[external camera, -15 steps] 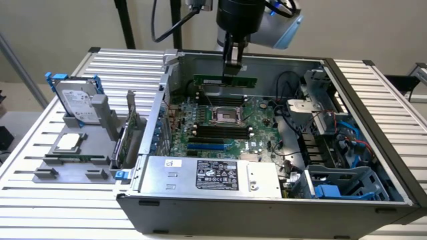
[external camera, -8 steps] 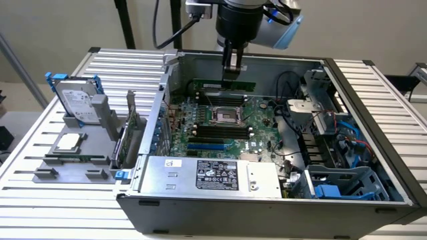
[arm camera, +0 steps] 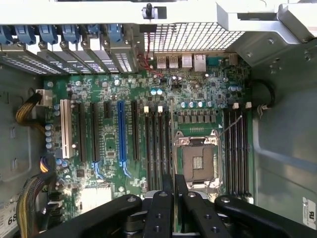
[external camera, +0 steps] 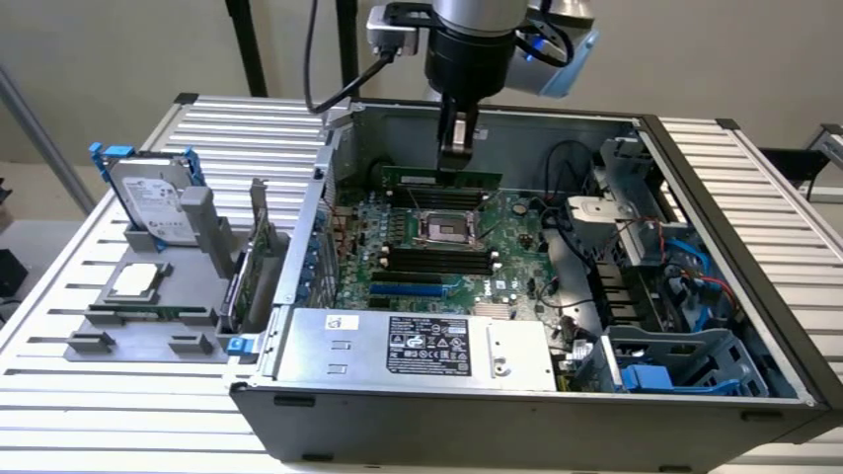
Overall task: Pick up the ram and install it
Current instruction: 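Insert the ram into the slot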
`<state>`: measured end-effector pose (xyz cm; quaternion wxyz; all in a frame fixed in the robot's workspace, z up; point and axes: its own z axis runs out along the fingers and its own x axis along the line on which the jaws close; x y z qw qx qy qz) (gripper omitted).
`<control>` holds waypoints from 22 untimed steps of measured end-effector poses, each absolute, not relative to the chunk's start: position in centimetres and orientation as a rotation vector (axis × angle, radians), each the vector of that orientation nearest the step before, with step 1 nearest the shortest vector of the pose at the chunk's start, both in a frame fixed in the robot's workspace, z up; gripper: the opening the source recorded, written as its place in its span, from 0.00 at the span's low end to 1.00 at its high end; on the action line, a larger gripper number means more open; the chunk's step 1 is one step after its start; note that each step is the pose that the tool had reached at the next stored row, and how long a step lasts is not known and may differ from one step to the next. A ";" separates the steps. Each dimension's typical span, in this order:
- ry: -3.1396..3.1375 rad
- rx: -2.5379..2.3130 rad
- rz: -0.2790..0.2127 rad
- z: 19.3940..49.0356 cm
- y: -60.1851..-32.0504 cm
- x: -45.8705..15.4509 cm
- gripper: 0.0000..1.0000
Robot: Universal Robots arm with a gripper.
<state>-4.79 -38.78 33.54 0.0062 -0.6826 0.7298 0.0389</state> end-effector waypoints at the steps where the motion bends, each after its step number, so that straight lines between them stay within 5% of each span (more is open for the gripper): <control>1: 2.284 -2.136 0.122 33.4 -38.8 -4.8 0.14; 22: 2.283 -2.139 0.125 29.5 -41.2 -3.9 0.14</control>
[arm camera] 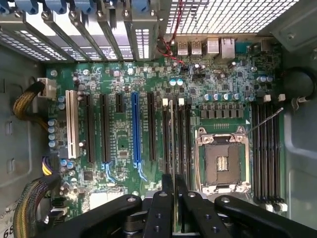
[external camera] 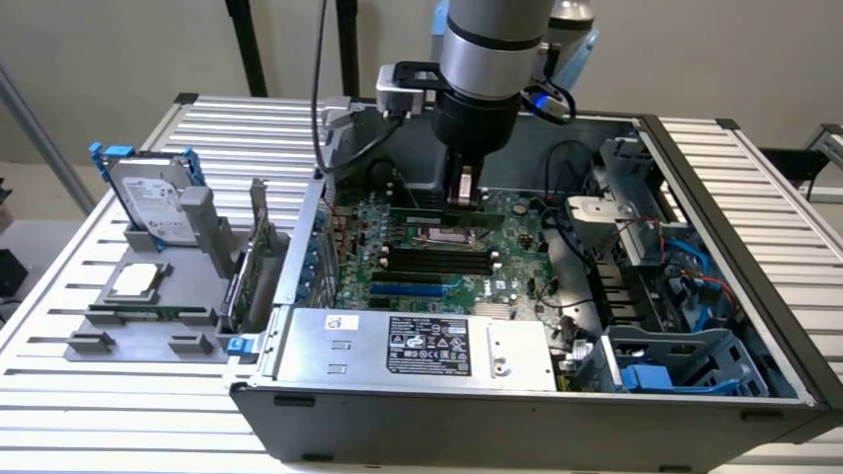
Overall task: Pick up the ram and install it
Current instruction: 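Insert the ram into the slot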
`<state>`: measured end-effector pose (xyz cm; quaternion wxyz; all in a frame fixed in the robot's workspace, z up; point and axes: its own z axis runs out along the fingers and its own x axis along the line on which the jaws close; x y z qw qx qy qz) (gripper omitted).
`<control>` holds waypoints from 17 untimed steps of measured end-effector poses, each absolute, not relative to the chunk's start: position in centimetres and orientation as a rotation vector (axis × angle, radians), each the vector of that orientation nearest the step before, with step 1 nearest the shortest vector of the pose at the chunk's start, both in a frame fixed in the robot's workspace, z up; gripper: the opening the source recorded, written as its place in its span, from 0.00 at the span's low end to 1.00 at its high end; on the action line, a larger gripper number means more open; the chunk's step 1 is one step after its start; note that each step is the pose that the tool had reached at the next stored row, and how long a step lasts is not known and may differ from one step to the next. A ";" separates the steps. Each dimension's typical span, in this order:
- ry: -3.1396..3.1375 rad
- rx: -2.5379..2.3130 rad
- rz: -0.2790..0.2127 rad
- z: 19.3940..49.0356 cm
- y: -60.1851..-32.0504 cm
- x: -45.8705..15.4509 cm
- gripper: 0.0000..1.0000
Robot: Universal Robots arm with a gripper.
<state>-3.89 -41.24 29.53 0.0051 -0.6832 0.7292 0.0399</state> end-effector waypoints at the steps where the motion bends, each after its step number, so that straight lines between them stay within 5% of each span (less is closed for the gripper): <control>1: 2.283 -2.139 0.125 29.4 -41.2 -3.8 0.14; 17: 2.284 -2.140 0.124 26.4 -41.2 -3.6 0.14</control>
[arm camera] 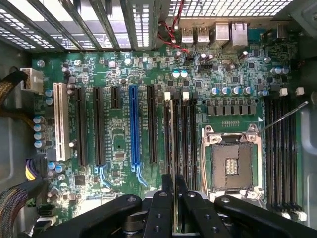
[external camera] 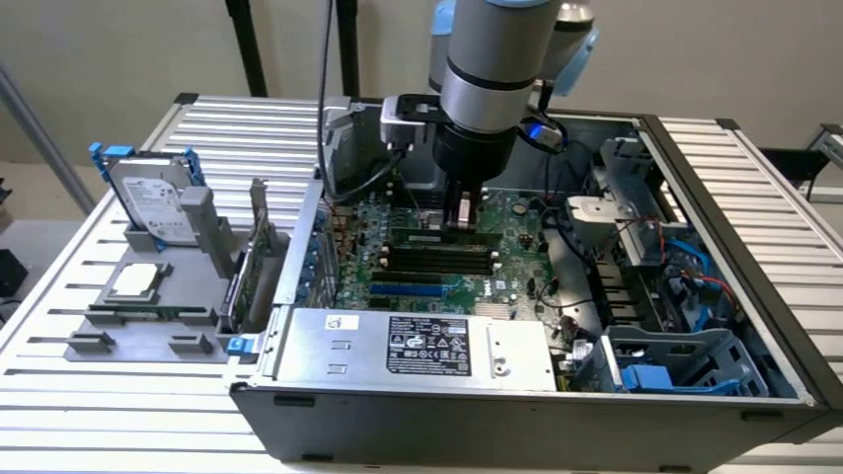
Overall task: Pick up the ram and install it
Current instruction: 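Insert the ram into the slot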
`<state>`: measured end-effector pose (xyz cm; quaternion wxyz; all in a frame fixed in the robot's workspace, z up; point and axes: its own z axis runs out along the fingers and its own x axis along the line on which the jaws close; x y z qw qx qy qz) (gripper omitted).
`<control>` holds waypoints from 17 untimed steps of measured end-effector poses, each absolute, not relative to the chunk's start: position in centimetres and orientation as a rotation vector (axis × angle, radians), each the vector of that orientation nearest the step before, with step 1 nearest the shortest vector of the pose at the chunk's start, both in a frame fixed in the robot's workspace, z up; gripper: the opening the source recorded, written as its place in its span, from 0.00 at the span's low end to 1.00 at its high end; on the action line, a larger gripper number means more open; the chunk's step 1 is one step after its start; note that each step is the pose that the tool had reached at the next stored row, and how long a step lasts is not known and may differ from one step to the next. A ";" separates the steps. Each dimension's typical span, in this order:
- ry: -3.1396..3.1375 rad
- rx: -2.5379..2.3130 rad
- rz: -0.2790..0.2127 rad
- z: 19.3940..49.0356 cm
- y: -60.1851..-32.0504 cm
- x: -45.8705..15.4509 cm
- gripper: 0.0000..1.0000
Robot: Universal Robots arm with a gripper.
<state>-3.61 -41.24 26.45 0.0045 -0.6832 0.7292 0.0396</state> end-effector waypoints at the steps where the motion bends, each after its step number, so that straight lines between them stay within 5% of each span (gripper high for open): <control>1: 2.284 -2.141 0.125 26.3 -41.2 -3.6 0.14; 17: 2.284 -2.153 0.115 23.7 -41.0 -3.6 0.14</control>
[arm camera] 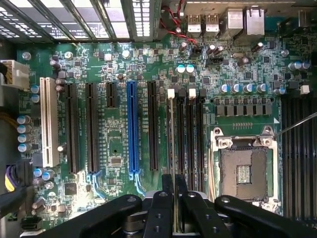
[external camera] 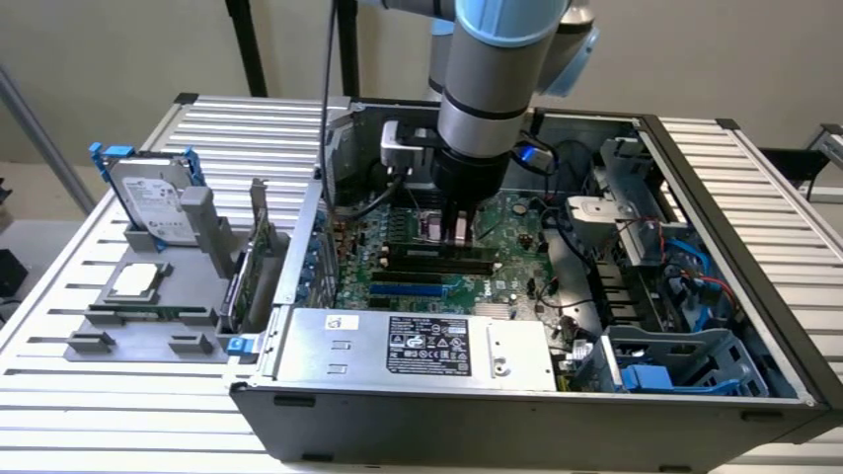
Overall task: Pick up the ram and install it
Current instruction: 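Insert the ram into the slot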
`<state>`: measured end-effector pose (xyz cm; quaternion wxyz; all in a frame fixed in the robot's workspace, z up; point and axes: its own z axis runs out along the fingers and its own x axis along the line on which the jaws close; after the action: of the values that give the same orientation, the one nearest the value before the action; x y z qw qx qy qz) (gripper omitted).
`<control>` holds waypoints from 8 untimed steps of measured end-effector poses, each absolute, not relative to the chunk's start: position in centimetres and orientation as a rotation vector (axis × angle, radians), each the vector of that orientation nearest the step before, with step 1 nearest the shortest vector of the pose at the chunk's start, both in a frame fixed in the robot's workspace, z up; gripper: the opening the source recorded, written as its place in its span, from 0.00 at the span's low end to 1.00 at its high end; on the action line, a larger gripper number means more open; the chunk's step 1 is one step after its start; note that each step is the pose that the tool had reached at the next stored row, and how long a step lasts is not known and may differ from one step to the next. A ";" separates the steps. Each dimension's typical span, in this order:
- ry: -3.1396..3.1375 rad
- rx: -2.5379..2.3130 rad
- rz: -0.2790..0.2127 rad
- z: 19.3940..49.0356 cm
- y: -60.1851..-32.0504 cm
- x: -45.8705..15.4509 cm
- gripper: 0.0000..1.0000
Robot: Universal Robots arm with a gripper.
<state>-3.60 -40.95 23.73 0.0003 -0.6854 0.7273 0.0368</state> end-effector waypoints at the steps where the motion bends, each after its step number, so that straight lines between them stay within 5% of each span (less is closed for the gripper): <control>1: 2.285 -2.154 0.114 23.6 -40.8 -3.6 0.14; 8: 2.293 -2.167 0.100 23.2 -40.3 -3.6 0.14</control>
<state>-3.63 -40.27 23.20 -0.0073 -0.6865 0.7264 0.0316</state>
